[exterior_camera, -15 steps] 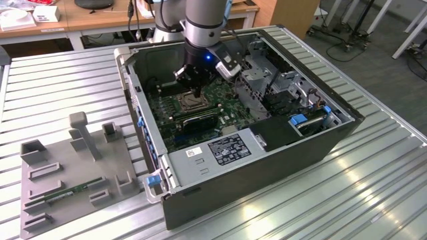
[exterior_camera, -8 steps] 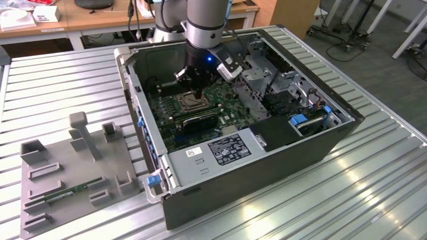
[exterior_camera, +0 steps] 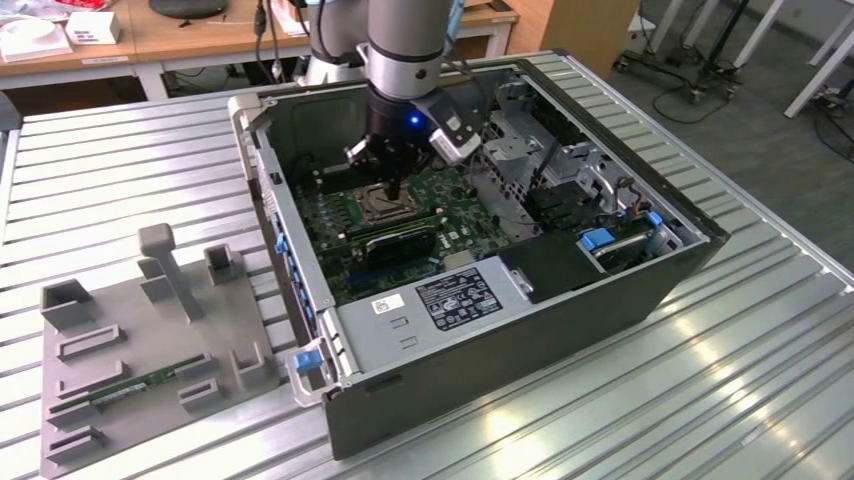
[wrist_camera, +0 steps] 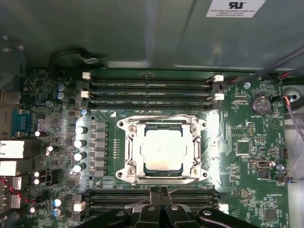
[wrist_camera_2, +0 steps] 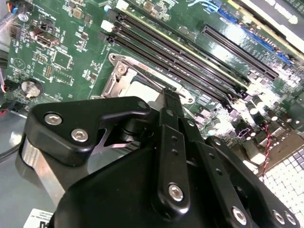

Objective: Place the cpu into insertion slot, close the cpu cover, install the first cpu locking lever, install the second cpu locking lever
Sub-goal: 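Install the second cpu locking lever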

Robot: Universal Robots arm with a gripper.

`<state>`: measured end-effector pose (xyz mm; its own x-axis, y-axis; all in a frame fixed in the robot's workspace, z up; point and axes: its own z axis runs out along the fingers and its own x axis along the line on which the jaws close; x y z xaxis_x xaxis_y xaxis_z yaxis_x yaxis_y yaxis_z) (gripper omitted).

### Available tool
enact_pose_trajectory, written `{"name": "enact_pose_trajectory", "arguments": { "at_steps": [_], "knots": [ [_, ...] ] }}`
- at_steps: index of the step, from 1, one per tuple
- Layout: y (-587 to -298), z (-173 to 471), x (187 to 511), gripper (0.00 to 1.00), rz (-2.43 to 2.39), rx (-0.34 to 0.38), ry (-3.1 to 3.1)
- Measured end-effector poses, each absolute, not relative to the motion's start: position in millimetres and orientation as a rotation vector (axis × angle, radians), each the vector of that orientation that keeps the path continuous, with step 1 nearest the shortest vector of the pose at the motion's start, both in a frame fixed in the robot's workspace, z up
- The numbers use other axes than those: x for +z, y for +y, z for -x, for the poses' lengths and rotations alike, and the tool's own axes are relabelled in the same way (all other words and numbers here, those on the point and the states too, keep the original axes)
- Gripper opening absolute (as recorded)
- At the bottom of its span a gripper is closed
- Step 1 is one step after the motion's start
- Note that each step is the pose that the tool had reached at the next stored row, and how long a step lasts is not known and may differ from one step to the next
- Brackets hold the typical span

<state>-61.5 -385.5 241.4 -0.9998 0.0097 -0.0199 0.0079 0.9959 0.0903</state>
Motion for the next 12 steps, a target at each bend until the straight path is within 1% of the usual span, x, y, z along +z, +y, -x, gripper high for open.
{"name": "enact_pose_trajectory", "arguments": {
  "at_steps": [12],
  "knots": [
    [-387.7, 75.6, 241.3, 0.11, -0.013, 0.141, 3.112]
  ]
}}
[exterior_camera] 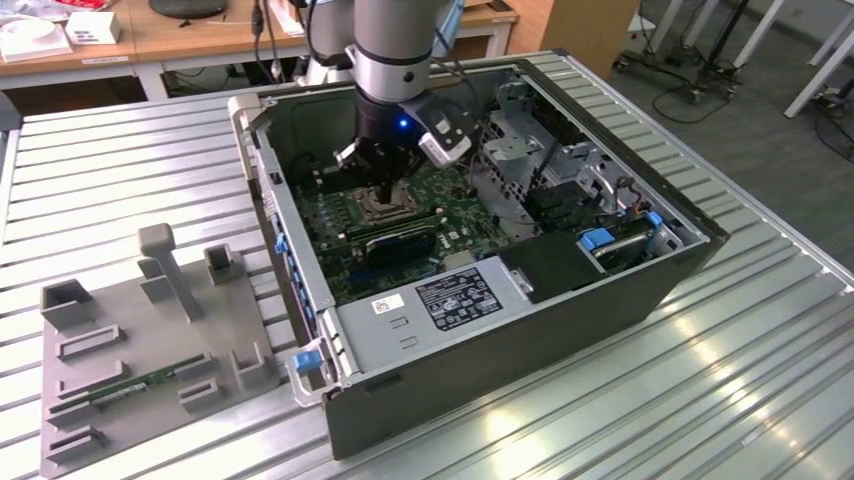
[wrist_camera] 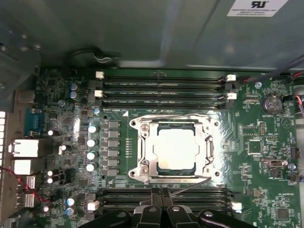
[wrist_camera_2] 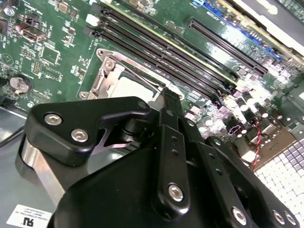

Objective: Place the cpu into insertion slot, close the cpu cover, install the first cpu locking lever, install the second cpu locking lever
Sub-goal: 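Install the second cpu locking lever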

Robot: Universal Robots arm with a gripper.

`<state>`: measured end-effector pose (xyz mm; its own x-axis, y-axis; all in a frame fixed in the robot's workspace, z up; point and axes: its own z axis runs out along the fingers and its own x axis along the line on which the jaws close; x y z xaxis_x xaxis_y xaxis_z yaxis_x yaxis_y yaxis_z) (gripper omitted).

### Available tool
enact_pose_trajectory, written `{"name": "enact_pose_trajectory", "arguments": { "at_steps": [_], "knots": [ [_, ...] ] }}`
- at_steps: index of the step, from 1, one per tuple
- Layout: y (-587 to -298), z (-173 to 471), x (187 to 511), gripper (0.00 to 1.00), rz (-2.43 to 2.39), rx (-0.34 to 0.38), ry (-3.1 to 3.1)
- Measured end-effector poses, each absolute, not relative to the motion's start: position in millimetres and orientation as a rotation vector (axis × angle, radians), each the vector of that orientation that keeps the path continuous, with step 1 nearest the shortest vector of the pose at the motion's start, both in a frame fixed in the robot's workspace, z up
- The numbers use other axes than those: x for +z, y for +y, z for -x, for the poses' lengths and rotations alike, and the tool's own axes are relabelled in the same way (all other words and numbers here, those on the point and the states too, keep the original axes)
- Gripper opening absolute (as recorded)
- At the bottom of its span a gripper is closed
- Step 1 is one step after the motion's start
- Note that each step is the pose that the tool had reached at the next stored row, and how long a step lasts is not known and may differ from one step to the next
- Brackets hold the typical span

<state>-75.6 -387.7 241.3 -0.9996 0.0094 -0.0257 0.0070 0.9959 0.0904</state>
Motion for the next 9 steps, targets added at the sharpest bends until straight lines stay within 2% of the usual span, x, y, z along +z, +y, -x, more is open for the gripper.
{"name": "enact_pose_trajectory", "arguments": {
  "at_steps": [9],
  "knots": [
    [-389.7, 81.9, 240.7, 0.11, -0.013, 0.141, 3.111]
  ]
}}
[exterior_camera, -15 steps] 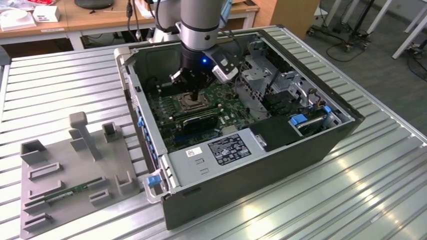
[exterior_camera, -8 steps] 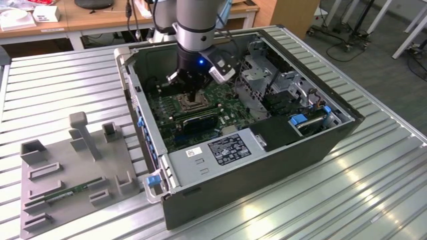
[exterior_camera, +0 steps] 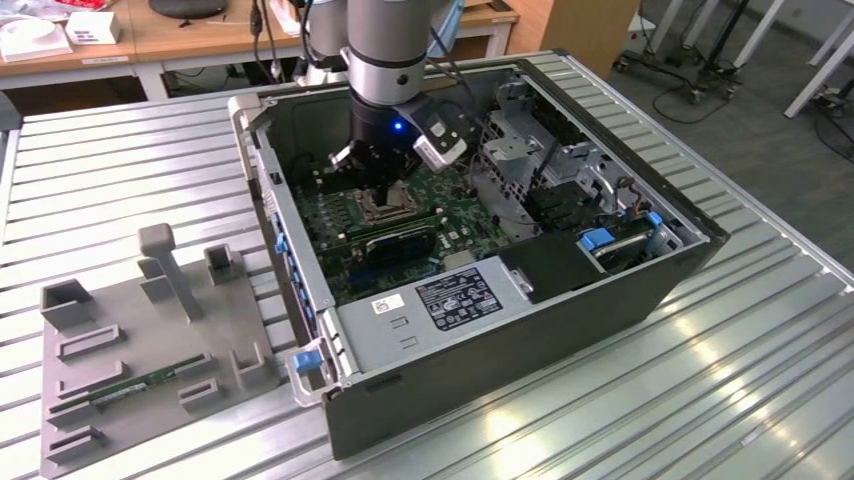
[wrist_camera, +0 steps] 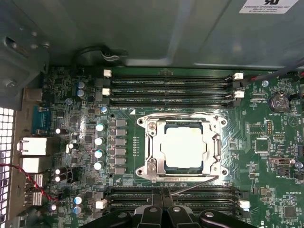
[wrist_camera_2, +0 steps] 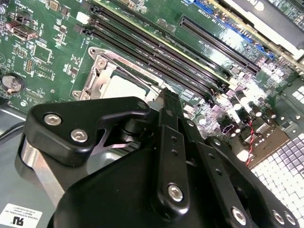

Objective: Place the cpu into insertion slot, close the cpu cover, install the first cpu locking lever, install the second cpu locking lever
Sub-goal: 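Install the second cpu locking lever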

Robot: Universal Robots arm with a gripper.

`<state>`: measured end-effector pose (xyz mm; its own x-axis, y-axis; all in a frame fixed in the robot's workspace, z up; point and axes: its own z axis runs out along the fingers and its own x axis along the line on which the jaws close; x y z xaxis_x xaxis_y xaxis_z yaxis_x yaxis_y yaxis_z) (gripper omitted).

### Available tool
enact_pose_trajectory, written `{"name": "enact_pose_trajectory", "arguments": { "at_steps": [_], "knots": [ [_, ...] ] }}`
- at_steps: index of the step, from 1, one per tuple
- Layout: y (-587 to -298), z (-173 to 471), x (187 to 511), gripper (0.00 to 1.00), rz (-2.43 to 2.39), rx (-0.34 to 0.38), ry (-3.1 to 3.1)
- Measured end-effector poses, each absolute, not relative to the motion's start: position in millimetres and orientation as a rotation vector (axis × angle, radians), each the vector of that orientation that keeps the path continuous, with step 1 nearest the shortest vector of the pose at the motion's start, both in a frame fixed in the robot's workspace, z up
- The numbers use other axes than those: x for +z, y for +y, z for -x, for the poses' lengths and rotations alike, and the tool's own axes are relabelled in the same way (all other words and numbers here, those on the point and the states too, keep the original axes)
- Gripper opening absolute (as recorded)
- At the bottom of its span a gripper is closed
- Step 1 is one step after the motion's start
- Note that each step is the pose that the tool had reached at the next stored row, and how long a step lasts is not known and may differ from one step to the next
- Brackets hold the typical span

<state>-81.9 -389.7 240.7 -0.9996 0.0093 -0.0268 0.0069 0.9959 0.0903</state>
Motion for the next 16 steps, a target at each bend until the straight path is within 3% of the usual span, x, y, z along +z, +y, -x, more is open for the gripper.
{"name": "enact_pose_trajectory", "arguments": {
  "at_steps": [16],
  "knots": [
    [-389.8, 82.9, 232.6, 0.11, -0.013, 0.141, 3.111]
  ]
}}
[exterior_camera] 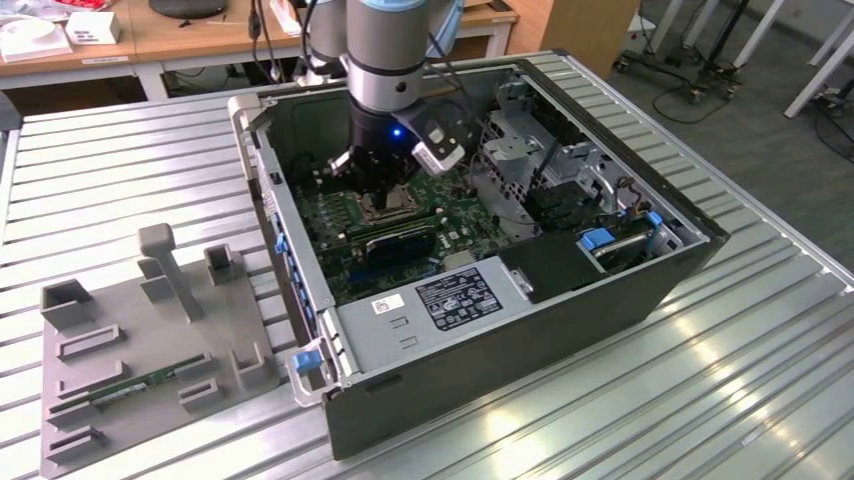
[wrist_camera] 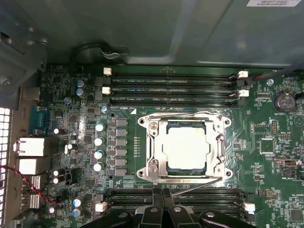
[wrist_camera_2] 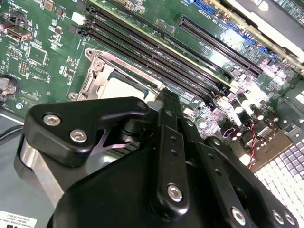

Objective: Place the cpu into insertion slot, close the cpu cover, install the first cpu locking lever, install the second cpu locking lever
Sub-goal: 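Install the second cpu locking lever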

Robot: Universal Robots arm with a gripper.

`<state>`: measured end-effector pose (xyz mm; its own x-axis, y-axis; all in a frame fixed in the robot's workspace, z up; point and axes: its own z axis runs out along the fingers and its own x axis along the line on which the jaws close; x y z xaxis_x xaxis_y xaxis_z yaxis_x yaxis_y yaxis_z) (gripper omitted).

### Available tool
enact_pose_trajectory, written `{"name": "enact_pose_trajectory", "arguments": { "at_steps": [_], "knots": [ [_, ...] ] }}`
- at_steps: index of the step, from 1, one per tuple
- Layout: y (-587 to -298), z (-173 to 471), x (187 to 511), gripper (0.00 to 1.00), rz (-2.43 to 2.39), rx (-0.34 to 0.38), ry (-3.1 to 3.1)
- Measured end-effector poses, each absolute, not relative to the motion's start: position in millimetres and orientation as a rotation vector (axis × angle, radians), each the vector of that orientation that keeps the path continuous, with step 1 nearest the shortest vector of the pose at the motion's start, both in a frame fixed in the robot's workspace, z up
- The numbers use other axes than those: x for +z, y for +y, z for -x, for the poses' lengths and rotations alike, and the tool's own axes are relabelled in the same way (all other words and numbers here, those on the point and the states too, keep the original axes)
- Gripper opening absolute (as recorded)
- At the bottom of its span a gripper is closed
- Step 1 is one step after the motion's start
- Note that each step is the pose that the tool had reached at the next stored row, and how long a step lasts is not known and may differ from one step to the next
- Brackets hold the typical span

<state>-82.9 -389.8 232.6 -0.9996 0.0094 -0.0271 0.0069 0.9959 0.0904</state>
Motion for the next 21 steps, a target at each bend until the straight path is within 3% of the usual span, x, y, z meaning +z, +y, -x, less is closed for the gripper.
{"name": "enact_pose_trajectory", "arguments": {
  "at_steps": [21],
  "knots": [
    [-389.8, 95.1, 206.3, 0.11, -0.013, 0.141, 3.111]
  ]
}}
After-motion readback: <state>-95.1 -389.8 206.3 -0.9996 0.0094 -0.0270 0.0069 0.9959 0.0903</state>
